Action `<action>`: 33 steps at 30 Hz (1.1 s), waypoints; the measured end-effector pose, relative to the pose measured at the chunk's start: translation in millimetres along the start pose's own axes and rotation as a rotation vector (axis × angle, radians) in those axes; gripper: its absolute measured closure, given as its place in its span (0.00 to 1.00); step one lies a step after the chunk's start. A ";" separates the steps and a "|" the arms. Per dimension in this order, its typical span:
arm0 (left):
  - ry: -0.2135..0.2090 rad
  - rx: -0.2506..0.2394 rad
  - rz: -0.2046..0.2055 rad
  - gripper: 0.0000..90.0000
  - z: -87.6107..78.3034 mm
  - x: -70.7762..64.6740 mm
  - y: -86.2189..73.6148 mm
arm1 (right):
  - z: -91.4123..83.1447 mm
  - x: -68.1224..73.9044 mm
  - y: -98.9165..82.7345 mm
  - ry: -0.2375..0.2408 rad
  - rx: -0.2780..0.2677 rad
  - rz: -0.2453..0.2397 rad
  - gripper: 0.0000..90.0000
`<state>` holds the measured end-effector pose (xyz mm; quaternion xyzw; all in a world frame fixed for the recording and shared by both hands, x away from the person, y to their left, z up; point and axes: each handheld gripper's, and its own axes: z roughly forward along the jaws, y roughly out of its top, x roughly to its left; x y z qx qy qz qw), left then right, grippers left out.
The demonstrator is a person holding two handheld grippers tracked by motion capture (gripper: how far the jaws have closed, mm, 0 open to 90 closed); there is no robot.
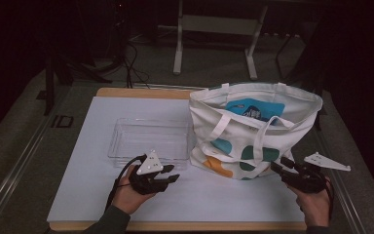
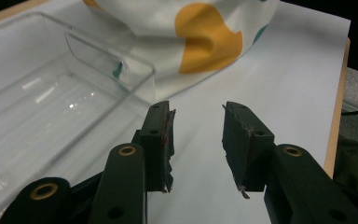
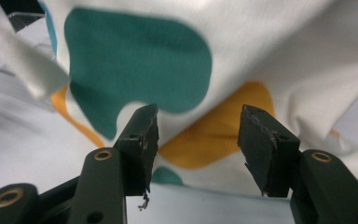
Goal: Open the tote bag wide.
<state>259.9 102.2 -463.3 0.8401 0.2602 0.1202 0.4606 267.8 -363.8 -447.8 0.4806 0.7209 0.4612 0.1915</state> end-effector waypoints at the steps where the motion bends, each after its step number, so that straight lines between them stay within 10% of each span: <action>1: -0.001 -0.003 0.002 0.69 -0.5 1.2 1.9 | 1.8 -2.0 4.2 0.005 -0.004 0.004 0.53; 24: 0.055 -0.038 0.009 0.68 4.3 60.4 76.3 | 3.7 -20.9 18.1 0.103 -0.005 0.060 0.81; 33: 0.041 -0.002 -0.014 0.66 33.4 80.4 96.4 | 2.8 -18.0 19.0 0.088 -0.010 0.049 0.94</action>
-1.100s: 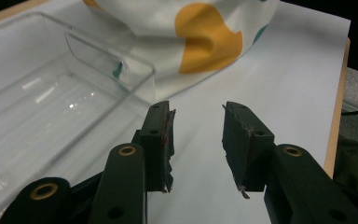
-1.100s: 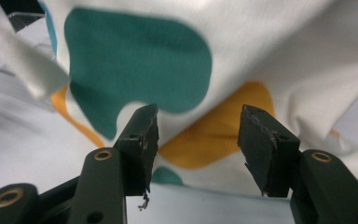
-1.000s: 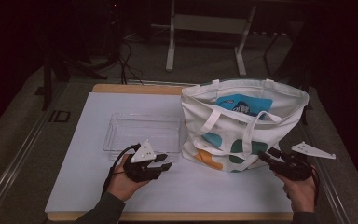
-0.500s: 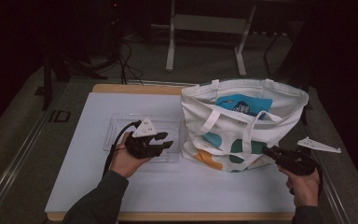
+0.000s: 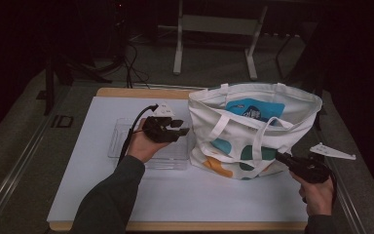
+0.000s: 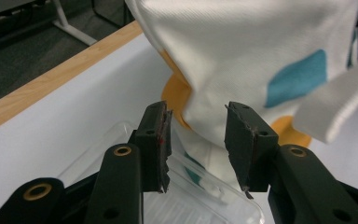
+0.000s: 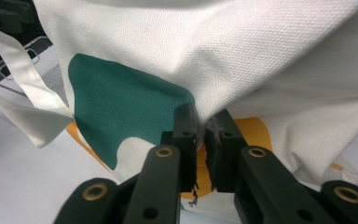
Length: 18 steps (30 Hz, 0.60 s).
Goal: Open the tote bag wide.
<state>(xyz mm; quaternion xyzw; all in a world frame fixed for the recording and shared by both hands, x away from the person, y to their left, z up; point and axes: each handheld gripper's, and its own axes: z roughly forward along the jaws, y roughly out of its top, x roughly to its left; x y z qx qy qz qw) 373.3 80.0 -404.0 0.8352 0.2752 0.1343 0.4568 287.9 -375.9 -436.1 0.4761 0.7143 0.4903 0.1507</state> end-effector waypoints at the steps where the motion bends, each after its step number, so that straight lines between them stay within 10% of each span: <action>1: -0.003 0.009 0.003 0.66 6.1 2.0 4.9 | -0.4 0.2 0.0 -0.001 -0.003 -0.001 0.95; 11: -0.026 0.042 -0.028 0.65 33.6 2.0 16.9 | -1.9 2.2 -2.7 -0.014 -0.027 -0.015 0.98; 18: 0.001 0.041 0.009 0.95 33.8 -2.5 28.6 | -5.9 5.3 -3.3 -0.031 -0.034 -0.039 0.99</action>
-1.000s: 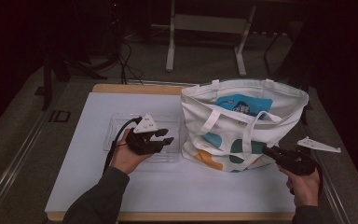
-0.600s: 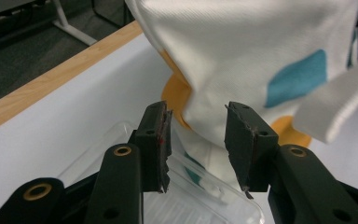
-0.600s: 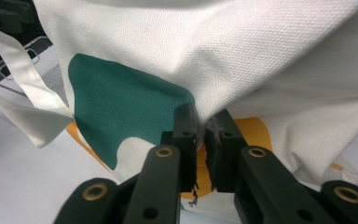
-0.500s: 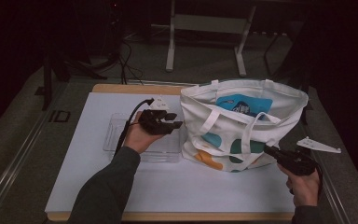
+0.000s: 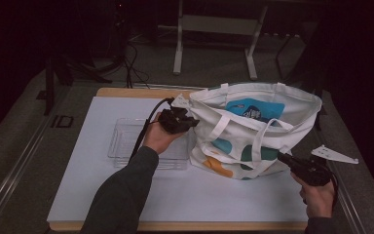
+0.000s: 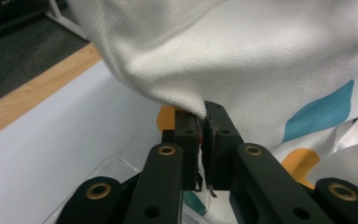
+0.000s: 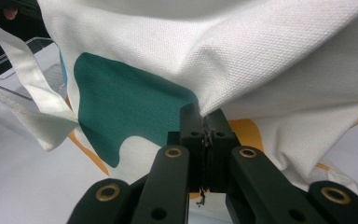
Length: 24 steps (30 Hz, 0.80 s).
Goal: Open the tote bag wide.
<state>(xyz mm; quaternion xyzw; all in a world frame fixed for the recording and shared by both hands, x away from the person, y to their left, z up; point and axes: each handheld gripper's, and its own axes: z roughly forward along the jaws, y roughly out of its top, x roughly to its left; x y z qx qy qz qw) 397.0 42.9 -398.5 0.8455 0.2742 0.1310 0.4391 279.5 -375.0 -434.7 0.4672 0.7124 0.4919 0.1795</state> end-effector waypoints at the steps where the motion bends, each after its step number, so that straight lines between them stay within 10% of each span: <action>1: 0.002 -0.001 0.012 0.96 -1.7 -1.8 0.7 | -0.8 0.0 -0.6 -0.001 -0.002 -0.002 0.99; 24: -0.019 -0.017 0.097 0.96 -25.2 -25.7 3.0 | -25.5 11.3 -20.4 -0.007 -0.015 -0.028 0.99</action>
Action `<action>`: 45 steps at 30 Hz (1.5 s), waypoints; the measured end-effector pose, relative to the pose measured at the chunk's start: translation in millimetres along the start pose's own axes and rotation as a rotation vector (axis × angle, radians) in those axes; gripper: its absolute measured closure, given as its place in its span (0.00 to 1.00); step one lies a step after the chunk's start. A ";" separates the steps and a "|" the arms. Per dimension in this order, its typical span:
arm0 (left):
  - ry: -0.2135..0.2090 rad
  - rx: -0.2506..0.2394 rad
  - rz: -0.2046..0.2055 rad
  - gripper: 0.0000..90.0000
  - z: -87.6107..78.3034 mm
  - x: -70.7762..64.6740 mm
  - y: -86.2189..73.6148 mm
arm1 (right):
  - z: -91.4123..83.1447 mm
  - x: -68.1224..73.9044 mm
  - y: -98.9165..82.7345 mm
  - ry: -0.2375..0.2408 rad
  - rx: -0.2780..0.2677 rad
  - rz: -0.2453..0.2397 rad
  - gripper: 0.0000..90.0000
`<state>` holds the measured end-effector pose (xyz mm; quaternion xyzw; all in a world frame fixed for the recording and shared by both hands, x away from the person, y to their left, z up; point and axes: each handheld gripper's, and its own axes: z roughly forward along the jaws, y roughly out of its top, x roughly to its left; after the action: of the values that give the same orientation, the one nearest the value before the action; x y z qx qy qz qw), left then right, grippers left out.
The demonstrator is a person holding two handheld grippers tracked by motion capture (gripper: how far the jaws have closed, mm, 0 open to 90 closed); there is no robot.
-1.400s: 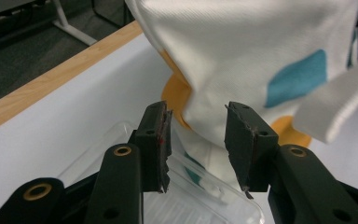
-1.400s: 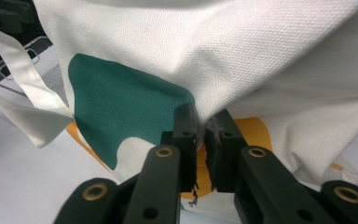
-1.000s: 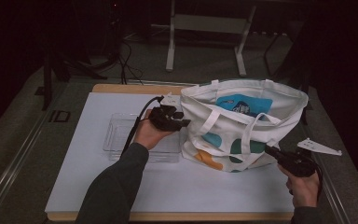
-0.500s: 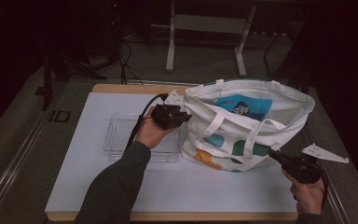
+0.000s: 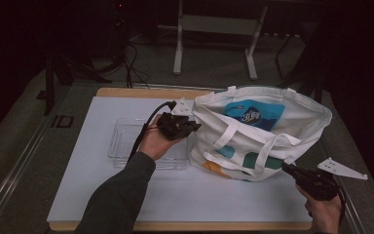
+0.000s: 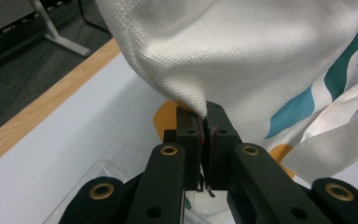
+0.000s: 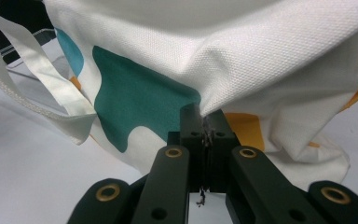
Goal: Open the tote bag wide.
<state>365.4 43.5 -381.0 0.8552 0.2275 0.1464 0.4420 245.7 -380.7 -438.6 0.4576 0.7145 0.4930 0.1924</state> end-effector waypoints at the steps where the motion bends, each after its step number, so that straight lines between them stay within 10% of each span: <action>1: -0.004 -0.004 -0.004 0.96 0.4 -0.5 -0.9 | -0.7 0.3 -1.5 0.000 0.004 0.000 0.99; 28: -0.073 0.047 -0.024 0.96 23.4 -12.8 -30.0 | 10.3 3.2 -32.6 0.005 0.103 -0.007 0.99; 45: -0.047 0.116 0.001 0.96 39.6 -18.5 -35.6 | 27.6 -0.8 -47.1 -0.014 0.183 0.020 0.99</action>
<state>358.3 24.6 -433.6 0.8826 0.2250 0.1132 0.3969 244.3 -371.3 -492.3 0.4839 0.7505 0.4244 0.1499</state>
